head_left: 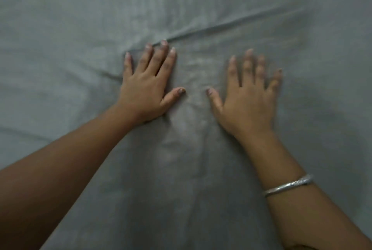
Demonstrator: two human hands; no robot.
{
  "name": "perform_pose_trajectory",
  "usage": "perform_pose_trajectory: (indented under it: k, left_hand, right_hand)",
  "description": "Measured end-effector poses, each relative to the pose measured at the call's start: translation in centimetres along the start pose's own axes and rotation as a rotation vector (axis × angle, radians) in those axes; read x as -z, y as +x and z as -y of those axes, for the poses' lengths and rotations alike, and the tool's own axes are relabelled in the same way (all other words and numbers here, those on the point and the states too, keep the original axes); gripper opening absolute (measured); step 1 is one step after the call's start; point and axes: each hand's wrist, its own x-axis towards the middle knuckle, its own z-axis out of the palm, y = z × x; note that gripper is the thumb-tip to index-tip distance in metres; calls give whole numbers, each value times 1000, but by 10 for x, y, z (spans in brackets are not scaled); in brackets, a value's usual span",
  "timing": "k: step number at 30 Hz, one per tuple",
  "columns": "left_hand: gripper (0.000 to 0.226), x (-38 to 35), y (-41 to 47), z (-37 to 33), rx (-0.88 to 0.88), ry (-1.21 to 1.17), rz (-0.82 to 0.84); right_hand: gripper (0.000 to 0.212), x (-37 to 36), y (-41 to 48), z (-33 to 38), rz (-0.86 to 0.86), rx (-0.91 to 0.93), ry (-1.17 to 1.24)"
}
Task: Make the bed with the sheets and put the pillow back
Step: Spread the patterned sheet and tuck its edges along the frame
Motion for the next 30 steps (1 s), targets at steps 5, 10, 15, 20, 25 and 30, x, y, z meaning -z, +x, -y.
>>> perform_pose_trajectory:
  k: [5,10,15,20,25,30]
  left_hand:
    - [82,-15,-44,41,-90,31,1]
    - [85,-17,-87,82,244,-76,-23]
    - [83,-34,-129,105,-12,-25,37]
    - [94,-39,-183,175,337,-51,26]
    - [85,-56,-236,191,296,-56,-7]
    - [79,-64,-294,245,786,-161,-19]
  right_hand:
    - [77,-11,-5,91,57,202,11]
    - [73,-17,9,123,30,329,22]
    - [79,-19,-5,184,71,314,-8]
    - [70,-35,-22,256,97,688,32]
    - [85,-35,-18,301,103,401,-23]
    - [81,-52,-75,381,156,806,21]
